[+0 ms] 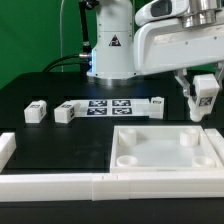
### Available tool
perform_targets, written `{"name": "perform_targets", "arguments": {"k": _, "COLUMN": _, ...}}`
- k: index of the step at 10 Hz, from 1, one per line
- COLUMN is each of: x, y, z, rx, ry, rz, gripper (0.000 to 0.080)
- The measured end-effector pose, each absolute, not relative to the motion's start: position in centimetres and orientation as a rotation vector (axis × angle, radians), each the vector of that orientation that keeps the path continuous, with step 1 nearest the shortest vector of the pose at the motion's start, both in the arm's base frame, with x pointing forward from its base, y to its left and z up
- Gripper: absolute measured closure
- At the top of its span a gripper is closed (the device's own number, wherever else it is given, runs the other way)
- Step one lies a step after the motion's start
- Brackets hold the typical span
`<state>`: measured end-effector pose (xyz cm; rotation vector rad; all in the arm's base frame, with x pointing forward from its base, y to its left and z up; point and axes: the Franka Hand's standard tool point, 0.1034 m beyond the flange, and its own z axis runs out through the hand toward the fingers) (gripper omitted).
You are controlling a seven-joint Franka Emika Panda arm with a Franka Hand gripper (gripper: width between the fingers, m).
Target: Assemble one leg
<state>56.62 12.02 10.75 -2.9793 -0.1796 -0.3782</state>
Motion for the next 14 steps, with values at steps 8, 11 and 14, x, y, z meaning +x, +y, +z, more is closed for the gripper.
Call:
{"name": "perform_targets", "arguments": {"k": 8, "x": 60.4, "y": 11.2, "z": 10.6, "rx": -2.938, "ry": -0.162, "rz": -0.733, "gripper": 0.0508}}
{"name": "perform_targets", "arguments": {"k": 11, "x": 61.2, "y": 11.1, "z": 9.8, "rx": -2.936, "ry": -0.154, "rz": -0.733, "gripper": 0.0508}}
{"name": "perform_targets", "arguments": {"k": 14, "x": 61.4, "y": 11.0, "z": 8.7, "rx": -2.924, "ry": -0.142, "rz": -0.805, "gripper": 0.0508}}
